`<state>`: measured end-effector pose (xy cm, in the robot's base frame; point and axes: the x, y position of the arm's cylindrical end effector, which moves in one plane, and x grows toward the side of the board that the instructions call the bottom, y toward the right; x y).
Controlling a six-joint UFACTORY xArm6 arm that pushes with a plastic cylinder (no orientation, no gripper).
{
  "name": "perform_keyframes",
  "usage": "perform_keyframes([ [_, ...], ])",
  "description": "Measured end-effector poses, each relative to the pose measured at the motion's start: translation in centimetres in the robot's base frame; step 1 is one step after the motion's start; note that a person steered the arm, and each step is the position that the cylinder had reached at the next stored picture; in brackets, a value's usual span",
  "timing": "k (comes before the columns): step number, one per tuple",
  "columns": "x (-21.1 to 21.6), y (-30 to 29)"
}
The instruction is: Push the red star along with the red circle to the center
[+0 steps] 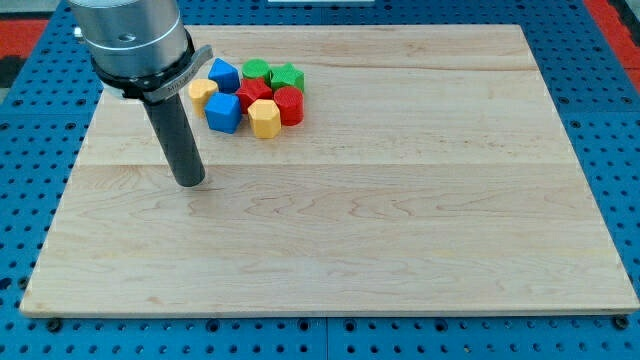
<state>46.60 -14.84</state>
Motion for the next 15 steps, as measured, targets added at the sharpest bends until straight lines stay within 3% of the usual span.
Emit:
perform_keyframes([
  [2,-0.6,0.0],
  [6,-10.9,-1.7],
  [7,-11.4,-1.7],
  [10,-11.4,8.9],
  [11,-11.4,5.8],
  [12,-11.4,-2.0],
  [13,-13.2,-6.0],
  [15,-16.2,-2.9],
])
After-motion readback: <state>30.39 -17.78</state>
